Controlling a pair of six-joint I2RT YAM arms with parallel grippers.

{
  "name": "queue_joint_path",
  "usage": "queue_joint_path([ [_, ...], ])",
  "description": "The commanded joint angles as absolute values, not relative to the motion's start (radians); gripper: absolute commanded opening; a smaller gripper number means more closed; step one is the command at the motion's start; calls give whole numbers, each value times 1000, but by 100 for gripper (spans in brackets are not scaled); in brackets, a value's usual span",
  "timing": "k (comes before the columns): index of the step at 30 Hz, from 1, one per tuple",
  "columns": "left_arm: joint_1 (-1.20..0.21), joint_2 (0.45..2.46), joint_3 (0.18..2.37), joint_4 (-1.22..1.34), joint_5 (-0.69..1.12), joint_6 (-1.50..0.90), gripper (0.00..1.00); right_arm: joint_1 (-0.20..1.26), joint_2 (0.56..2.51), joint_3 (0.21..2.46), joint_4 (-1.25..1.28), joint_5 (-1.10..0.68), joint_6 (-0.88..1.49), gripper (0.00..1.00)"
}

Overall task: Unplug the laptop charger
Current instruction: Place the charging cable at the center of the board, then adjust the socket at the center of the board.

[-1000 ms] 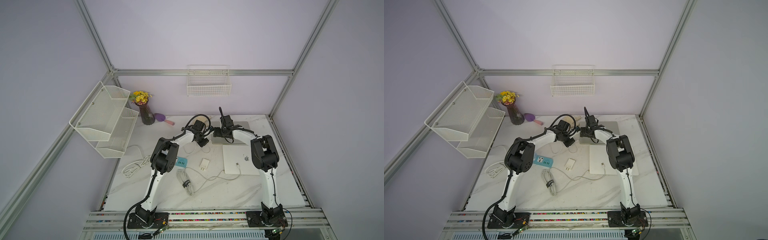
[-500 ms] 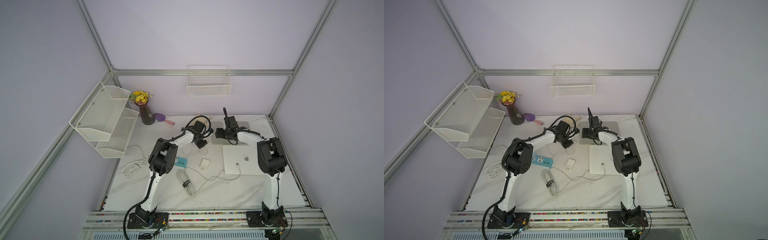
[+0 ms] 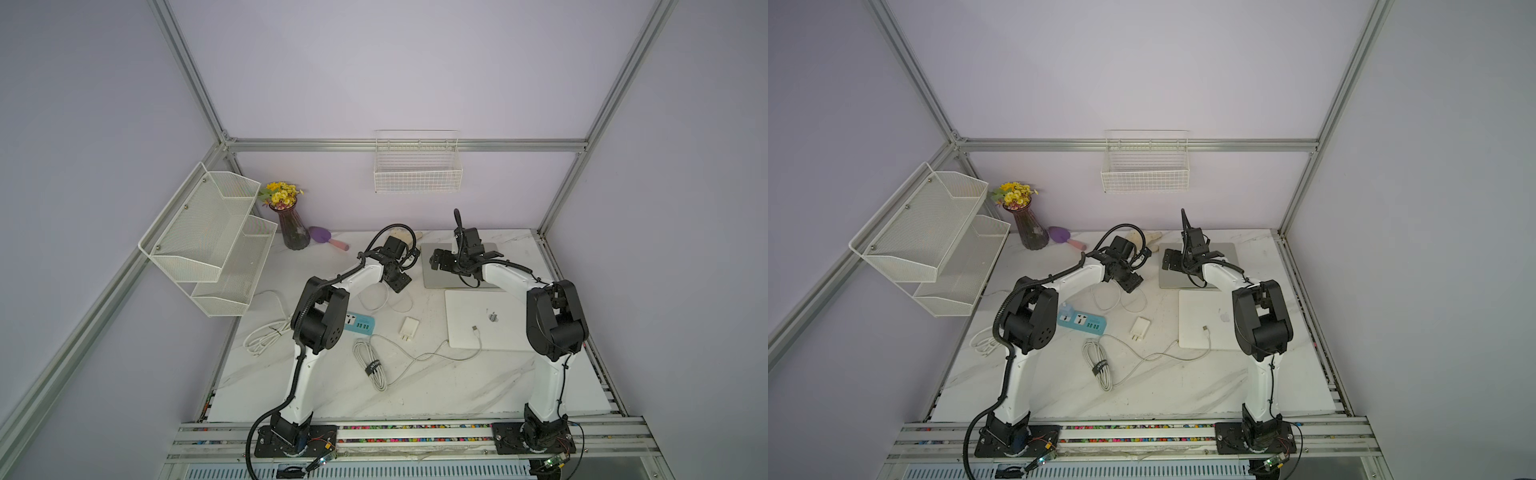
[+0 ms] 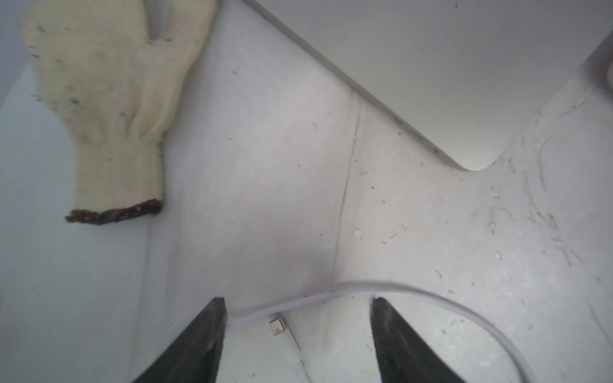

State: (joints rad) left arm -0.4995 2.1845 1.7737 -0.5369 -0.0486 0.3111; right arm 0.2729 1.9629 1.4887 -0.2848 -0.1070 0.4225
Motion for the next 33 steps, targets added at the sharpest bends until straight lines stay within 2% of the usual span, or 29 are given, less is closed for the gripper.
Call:
queue_joint_path([
  [1,-484,1998,1762,-387,-120,217,73,234,1858,1479,-253,-152,442,96],
  [3,-471,1927,1728,-322,-111,165,74,236,1819,1462,-208,-246,428,90],
  [5,-449,1859,1696,-275,-111,90,76,242,1799,1467,-176,-338,419,79],
  [8,-368,1734,1612,-226,-85,-100,76,291,1799,1527,-185,-424,349,73],
  [13,-117,1506,1249,-75,13,-533,65,461,1917,1750,-323,-494,143,67],
  [17,-5,1377,991,-19,-17,-635,56,551,2101,1991,-456,-542,78,55],
  [22,122,1403,867,-71,36,-712,46,635,2240,2185,-562,-501,44,52],
  [26,157,1526,874,-82,98,-693,42,643,2208,2114,-486,-454,111,51],
  [28,156,1588,902,-100,134,-677,35,643,2160,2044,-438,-437,147,48],
  [29,156,1624,917,-118,152,-679,30,643,2124,1999,-425,-441,165,44],
  [31,156,1671,923,-124,175,-673,27,643,2038,1867,-383,-507,196,40],
  [33,155,1692,911,-111,191,-673,27,644,1935,1692,-327,-561,215,27],
])
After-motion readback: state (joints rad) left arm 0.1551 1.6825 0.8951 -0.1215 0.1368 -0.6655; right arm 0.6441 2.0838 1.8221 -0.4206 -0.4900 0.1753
